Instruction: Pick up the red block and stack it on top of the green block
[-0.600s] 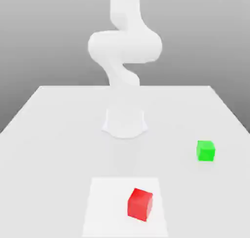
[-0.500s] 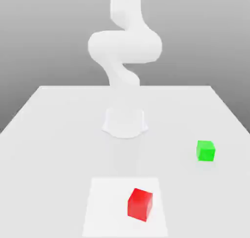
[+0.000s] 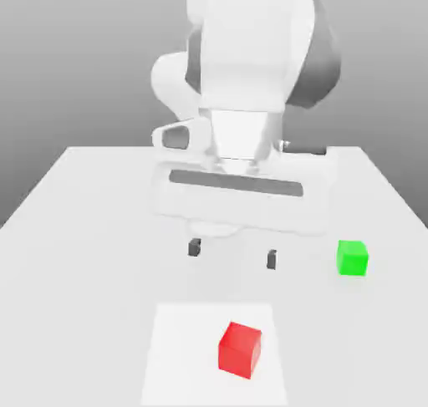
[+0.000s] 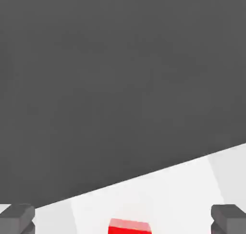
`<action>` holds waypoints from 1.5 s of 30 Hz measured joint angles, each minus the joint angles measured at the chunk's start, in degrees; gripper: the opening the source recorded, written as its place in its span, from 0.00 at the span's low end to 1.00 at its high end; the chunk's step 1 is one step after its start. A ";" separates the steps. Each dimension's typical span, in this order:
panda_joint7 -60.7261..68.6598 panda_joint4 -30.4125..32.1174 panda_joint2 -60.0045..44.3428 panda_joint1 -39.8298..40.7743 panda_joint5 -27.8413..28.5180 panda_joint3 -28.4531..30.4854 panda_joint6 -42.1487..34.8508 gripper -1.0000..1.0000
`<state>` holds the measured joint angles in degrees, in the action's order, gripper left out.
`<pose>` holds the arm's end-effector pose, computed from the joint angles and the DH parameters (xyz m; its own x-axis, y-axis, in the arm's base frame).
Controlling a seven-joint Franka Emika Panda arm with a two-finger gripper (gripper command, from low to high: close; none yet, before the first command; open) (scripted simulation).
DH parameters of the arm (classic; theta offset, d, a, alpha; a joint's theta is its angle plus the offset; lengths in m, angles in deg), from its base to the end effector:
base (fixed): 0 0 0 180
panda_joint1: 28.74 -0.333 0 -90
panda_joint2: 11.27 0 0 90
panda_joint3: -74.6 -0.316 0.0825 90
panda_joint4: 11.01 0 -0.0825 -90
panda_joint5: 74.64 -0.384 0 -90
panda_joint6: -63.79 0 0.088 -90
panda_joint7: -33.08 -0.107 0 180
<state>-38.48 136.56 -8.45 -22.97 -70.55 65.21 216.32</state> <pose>0.4564 0.0305 0.2922 0.4257 -0.9005 0.0886 -0.8943 -0.4336 -0.1105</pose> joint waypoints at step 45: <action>-1.92 20.57 10.89 -37.31 -18.93 -20.21 3.35 0.00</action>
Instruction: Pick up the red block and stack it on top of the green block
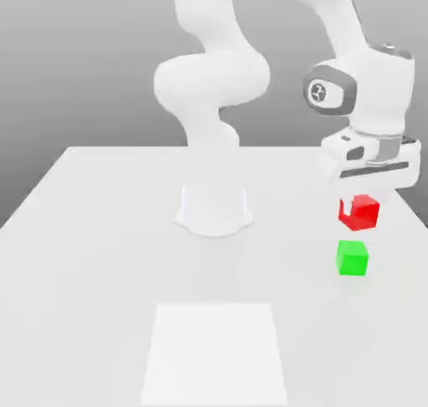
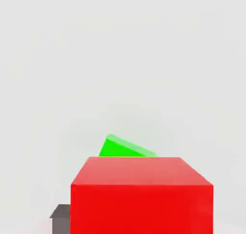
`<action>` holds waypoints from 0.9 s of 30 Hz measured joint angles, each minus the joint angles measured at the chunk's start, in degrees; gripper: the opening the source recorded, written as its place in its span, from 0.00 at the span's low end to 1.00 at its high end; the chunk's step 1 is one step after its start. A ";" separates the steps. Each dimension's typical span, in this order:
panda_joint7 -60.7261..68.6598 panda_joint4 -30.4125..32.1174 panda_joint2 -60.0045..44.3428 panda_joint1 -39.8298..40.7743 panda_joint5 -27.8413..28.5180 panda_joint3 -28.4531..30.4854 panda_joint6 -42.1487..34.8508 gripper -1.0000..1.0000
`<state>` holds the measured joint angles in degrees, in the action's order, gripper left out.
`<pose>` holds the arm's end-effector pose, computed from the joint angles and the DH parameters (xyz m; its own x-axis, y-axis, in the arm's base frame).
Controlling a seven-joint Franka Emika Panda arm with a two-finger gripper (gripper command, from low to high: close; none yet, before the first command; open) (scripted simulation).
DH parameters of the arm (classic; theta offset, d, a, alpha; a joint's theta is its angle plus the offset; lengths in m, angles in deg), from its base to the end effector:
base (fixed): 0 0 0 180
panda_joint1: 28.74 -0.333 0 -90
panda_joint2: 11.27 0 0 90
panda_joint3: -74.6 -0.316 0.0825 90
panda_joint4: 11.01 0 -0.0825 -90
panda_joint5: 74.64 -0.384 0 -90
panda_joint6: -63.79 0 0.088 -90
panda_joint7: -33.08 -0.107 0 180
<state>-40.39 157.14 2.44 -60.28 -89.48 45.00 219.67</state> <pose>0.1821 0.2785 0.2351 0.8942 -0.4475 0.0128 -0.4475 -0.8943 -0.0067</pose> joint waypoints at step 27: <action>-13.25 -0.11 -14.97 9.81 19.17 -4.60 13.21 1.00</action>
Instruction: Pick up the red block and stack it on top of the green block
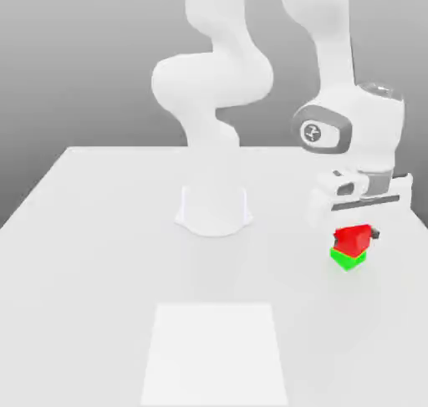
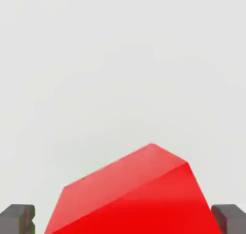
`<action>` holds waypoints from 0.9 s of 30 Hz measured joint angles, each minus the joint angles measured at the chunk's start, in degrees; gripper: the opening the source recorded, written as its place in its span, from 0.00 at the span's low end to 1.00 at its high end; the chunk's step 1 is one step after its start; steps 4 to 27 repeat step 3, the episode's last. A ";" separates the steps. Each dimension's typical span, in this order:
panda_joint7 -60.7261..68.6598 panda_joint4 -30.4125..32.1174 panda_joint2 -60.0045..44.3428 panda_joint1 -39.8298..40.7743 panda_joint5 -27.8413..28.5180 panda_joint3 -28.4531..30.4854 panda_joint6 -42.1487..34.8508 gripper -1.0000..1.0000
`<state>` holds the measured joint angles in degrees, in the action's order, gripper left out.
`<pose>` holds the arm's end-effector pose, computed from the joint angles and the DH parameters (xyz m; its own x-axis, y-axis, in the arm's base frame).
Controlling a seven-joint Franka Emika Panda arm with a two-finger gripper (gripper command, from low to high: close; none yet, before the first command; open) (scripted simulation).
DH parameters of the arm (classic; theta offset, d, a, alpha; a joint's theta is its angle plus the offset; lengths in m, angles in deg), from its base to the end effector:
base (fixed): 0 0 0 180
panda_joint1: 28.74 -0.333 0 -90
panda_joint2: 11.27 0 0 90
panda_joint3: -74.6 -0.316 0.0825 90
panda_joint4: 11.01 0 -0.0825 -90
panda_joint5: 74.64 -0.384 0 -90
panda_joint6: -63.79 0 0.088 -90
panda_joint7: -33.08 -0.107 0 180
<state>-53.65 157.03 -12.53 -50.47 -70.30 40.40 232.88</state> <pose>0.1791 0.2770 0.1791 0.8946 -0.4469 0.0020 -0.4469 -0.8946 -0.0004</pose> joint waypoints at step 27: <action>2.95 0.03 2.00 -1.89 -4.13 -0.04 -1.50 1.00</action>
